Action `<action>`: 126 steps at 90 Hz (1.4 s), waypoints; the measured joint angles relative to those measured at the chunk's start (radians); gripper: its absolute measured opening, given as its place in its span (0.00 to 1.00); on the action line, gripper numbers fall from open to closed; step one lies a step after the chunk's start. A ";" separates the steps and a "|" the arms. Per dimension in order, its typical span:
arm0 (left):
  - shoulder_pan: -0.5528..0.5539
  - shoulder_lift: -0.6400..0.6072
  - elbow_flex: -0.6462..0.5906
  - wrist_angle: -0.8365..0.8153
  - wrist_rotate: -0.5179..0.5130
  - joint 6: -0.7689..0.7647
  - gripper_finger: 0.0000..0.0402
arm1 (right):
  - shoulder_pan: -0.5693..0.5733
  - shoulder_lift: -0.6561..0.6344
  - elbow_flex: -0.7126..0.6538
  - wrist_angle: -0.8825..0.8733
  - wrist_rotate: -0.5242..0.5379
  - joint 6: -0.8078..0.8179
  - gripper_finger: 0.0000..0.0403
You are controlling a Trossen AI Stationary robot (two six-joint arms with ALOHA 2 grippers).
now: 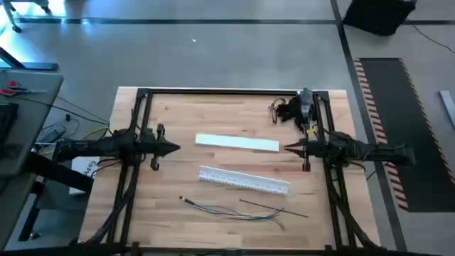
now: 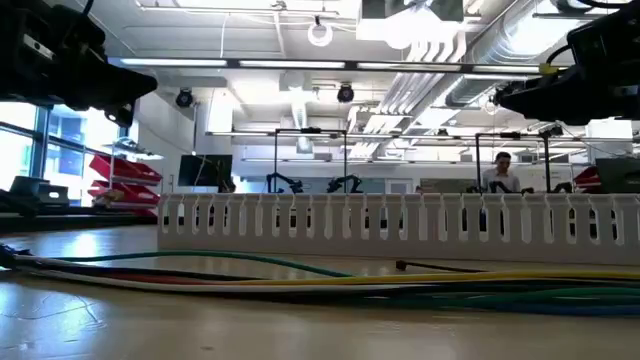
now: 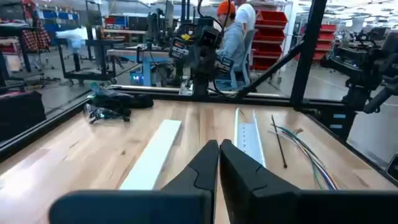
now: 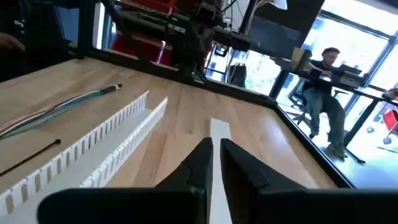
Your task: Ziptie cables
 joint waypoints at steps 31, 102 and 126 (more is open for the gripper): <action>0.000 0.000 0.000 0.000 0.000 0.000 0.00 | 0.000 0.000 0.000 0.000 0.000 0.000 0.04; 0.000 0.000 -0.001 0.026 0.005 -0.080 0.00 | 0.000 0.000 0.000 0.000 0.000 0.000 0.04; 0.001 0.000 -0.001 0.045 -0.069 -0.101 0.00 | 0.000 0.000 0.000 0.000 0.000 0.000 0.04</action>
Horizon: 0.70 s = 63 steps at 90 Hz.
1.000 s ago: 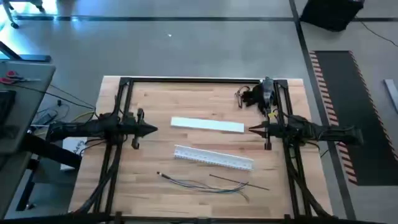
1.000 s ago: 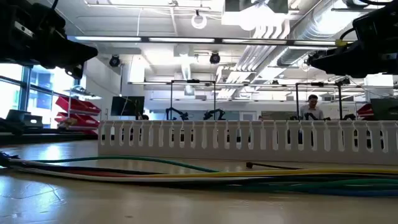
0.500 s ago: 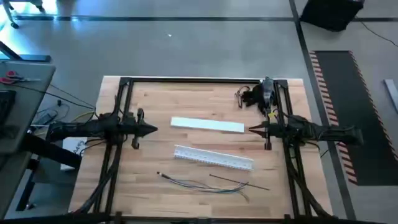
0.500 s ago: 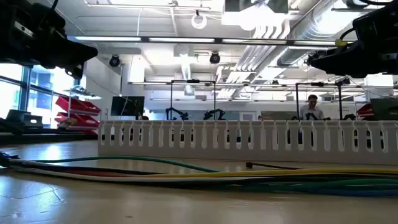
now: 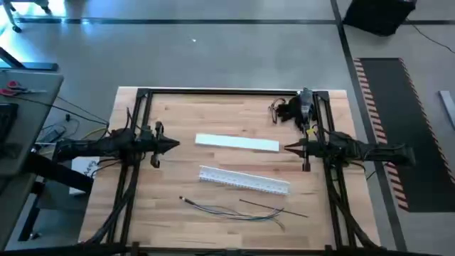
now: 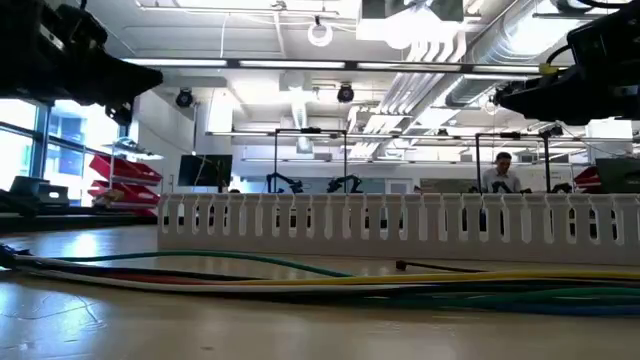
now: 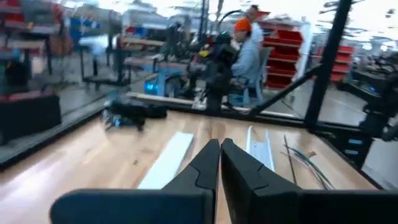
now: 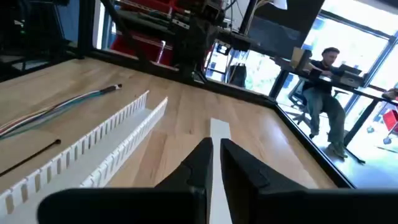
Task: Ziptie cables
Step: Adjust the white cable duct
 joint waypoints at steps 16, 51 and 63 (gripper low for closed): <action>0.000 0.012 0.000 -0.030 -0.037 -0.019 0.00 | 0.000 0.000 0.000 0.000 0.000 0.000 0.04; -0.061 0.231 0.031 -0.033 0.088 -0.112 0.21 | 0.000 0.000 0.000 0.000 0.000 0.000 0.04; -0.131 0.373 0.102 -0.036 0.069 -0.162 0.28 | 0.000 0.000 0.000 0.000 0.000 0.000 0.04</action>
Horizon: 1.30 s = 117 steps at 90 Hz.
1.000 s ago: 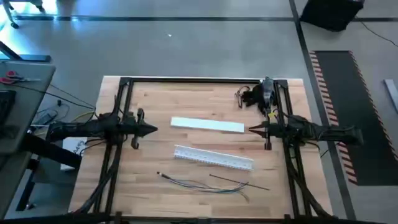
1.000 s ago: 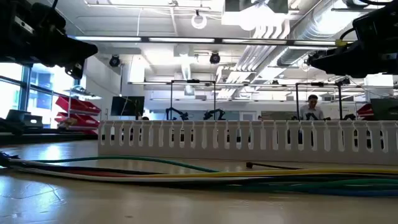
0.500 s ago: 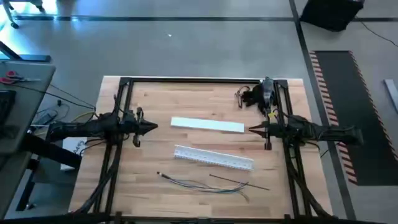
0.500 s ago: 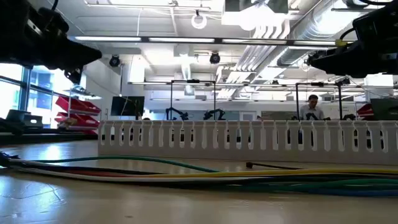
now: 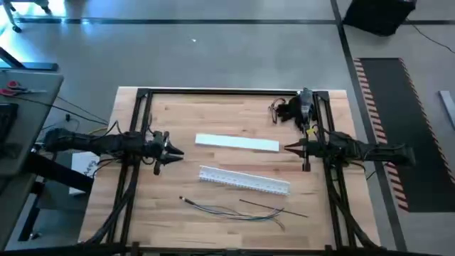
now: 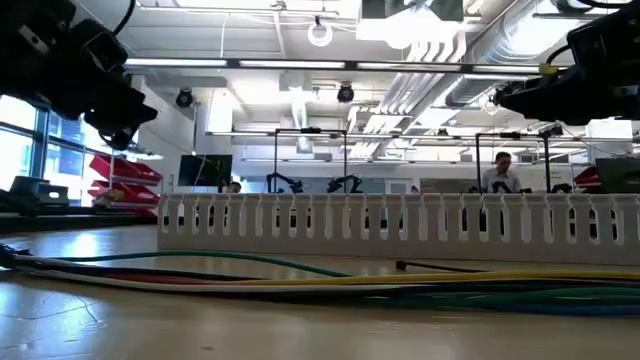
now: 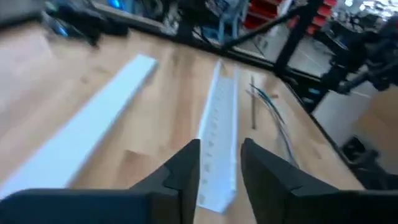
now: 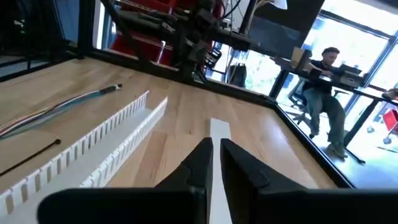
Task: Ziptie cables
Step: Adjust the white cable duct
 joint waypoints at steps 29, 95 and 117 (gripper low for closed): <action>-0.073 0.527 0.318 0.004 -0.020 0.055 0.38 | 0.000 0.000 0.000 0.000 0.000 0.000 0.04; -0.135 1.276 0.646 0.069 -0.096 0.156 0.41 | 0.000 0.000 0.000 0.000 0.000 0.000 0.04; -0.135 1.343 0.646 0.128 -0.153 0.072 0.25 | 0.000 0.000 0.000 0.000 0.000 0.000 0.04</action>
